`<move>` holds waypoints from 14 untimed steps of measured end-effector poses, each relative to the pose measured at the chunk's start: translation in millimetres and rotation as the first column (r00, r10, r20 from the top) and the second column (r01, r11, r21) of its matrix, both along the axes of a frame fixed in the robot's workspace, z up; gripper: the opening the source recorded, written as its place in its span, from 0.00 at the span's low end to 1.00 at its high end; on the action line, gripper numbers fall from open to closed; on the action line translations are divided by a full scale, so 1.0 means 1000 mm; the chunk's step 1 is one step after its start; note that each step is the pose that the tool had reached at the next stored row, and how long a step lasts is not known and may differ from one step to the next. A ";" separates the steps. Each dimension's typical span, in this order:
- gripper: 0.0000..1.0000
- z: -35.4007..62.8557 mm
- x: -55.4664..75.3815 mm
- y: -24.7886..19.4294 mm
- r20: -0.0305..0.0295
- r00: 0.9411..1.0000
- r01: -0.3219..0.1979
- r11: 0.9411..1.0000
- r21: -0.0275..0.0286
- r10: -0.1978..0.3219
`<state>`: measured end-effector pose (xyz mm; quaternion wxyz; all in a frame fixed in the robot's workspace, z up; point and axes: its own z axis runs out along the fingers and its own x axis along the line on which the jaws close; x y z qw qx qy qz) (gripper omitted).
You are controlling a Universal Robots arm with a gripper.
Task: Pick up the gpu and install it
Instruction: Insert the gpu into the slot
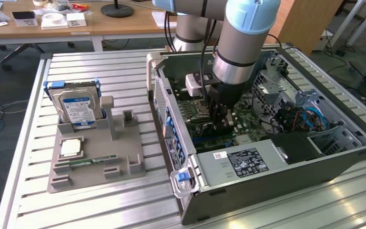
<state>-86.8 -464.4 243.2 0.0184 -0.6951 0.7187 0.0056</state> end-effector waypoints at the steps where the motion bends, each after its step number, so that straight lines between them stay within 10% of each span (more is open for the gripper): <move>1: 0.27 0.0000 0.000 0.0000 0.000 1.000 0.000 1.000 0.000 0.000; 14: 0.27 -0.0022 0.000 0.0000 0.000 1.000 0.000 1.000 0.000 0.000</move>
